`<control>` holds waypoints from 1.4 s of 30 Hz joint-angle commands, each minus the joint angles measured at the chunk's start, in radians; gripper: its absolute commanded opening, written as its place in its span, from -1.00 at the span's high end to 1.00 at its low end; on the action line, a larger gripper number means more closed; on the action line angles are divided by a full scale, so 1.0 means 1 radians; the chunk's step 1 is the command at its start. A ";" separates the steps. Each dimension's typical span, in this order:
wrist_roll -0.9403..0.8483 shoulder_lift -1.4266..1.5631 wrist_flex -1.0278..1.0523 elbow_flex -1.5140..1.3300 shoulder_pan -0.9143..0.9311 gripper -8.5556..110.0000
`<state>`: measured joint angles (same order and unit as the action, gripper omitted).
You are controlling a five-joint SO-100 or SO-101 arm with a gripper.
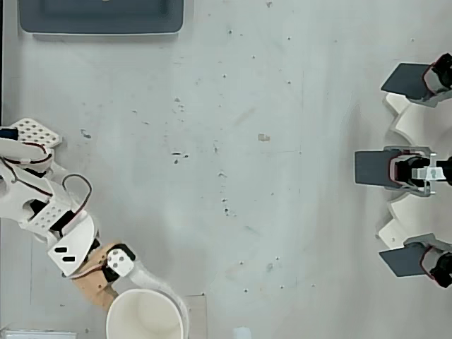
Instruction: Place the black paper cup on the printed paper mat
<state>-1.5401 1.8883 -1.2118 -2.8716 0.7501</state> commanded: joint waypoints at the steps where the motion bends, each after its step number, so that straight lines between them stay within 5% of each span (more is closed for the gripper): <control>1: 0.008 -0.058 -0.043 0.083 0.049 0.76; 26: 0.021 -0.627 -0.160 0.535 0.140 0.77; 42: 0.052 -0.753 -0.212 0.568 0.138 0.76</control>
<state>-1.4956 1.1213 -1.4005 -2.3378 0.8759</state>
